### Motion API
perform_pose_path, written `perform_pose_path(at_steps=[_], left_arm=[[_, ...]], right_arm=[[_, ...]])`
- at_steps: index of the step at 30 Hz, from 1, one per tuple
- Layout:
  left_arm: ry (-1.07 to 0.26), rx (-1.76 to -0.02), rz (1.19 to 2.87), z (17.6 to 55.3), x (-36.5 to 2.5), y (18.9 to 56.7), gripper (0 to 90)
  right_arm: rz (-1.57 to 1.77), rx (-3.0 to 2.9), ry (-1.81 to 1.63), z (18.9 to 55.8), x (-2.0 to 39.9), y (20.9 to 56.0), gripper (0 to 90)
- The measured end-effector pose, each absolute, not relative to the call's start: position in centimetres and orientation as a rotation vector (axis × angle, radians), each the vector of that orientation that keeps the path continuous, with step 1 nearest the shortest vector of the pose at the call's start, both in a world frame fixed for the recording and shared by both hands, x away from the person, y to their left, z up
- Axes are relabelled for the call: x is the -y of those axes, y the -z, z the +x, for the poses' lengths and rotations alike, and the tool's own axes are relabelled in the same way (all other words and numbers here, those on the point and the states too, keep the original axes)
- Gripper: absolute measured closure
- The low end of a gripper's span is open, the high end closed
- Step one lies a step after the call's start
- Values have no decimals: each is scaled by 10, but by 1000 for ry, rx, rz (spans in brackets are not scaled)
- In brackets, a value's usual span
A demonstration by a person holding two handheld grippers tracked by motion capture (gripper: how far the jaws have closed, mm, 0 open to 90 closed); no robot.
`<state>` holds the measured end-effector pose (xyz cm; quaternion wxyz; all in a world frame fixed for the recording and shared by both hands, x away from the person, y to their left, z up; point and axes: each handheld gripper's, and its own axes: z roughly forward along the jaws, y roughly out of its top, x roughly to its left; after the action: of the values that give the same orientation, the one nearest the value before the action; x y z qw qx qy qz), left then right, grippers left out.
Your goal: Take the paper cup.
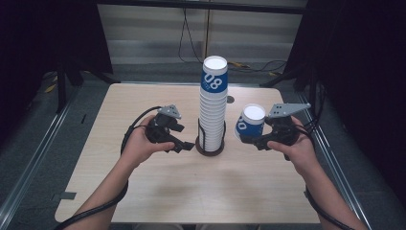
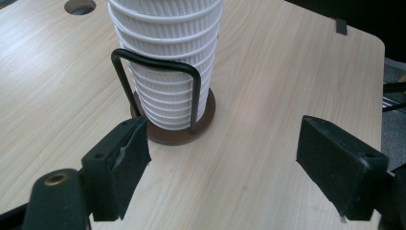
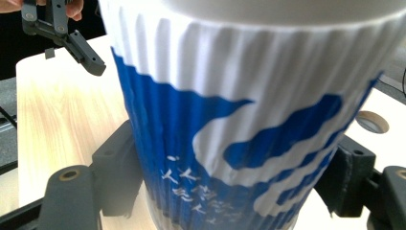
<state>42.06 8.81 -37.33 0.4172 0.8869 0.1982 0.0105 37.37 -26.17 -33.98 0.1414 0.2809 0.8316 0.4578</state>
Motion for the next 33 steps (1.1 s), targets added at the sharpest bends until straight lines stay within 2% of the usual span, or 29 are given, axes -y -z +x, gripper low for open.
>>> perform_pose_path(at_steps=[33], left_arm=[[17, -421, 2233, 406, -70, 384, 184]], right_arm=[[746, -2529, -1299, 363, 233, 388, 221]])
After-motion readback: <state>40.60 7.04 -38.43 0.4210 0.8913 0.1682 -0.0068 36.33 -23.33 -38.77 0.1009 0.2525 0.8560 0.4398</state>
